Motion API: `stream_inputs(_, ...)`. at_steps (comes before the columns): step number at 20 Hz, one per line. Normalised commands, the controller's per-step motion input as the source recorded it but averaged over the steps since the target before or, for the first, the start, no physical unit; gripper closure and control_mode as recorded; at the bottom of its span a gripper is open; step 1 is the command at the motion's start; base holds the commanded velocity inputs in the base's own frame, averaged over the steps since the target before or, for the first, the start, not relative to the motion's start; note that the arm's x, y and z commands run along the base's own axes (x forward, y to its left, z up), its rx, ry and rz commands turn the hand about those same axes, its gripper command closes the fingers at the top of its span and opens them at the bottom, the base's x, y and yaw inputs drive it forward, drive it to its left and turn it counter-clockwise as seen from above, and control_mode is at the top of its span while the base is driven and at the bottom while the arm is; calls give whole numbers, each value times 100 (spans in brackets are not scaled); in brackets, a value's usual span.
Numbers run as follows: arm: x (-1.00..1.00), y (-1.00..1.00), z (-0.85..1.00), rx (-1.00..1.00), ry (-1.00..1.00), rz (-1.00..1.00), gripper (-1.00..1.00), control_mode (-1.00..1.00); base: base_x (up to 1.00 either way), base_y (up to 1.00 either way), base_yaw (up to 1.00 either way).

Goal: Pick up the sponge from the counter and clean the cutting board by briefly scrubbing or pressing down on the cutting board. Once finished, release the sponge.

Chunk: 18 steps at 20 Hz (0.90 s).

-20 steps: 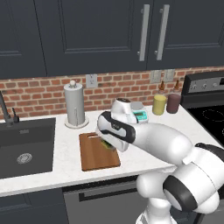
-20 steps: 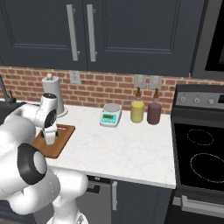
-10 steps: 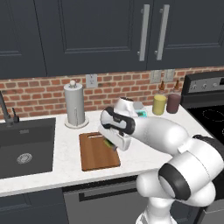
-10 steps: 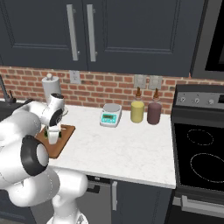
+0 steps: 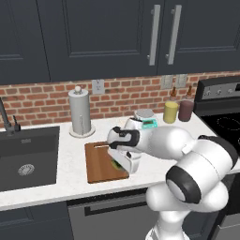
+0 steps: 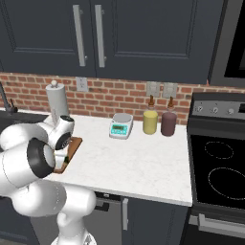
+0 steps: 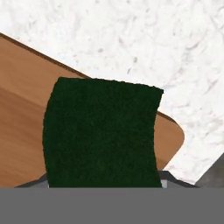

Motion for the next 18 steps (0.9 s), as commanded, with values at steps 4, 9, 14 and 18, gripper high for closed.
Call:
stream_inputs(4,0,5,-38,9,7,0,100,-100,0,0,0)
stream_inputs(9,0,24,-44,16,2,-2,100,-100,0,0,0)
stream_inputs(14,0,48,-48,14,0,-4,100,-100,0,0,0)
stream_inputs(18,0,57,-67,12,0,-8,100,-100,0,0,0)
